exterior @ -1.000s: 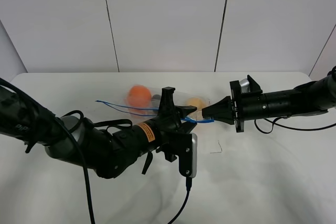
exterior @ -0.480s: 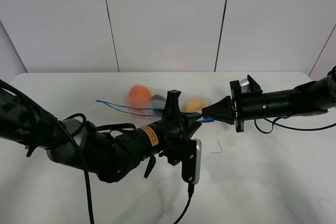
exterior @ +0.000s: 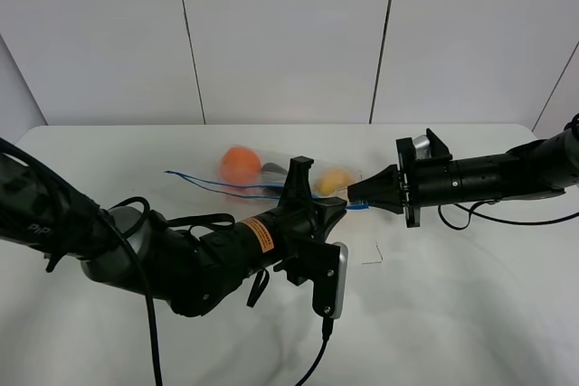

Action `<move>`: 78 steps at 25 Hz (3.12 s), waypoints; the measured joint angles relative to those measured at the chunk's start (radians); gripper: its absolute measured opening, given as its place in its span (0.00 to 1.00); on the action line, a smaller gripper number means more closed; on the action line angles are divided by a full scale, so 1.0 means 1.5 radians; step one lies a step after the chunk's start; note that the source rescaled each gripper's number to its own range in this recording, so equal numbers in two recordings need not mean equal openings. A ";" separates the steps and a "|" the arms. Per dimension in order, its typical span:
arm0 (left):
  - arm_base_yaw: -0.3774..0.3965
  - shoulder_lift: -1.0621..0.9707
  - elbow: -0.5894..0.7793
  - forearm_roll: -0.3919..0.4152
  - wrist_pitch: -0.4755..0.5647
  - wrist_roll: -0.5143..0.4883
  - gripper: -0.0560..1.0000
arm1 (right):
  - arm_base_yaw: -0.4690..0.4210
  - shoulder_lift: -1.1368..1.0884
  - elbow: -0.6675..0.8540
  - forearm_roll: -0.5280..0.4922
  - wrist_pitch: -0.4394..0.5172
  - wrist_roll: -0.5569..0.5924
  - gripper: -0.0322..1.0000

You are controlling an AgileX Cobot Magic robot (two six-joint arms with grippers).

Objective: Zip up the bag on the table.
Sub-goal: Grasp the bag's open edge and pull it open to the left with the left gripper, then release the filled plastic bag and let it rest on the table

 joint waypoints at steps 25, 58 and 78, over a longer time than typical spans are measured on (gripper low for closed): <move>0.175 -0.073 0.116 -0.056 -0.032 0.028 0.05 | 0.000 0.000 0.000 0.008 0.000 0.000 0.03; 0.379 -0.073 0.117 -0.104 0.098 0.029 0.53 | -0.002 0.000 -0.001 -0.004 -0.001 0.000 0.03; 0.448 -0.073 0.117 -0.213 0.112 -0.270 0.94 | -0.002 0.000 -0.001 -0.005 -0.001 0.000 0.03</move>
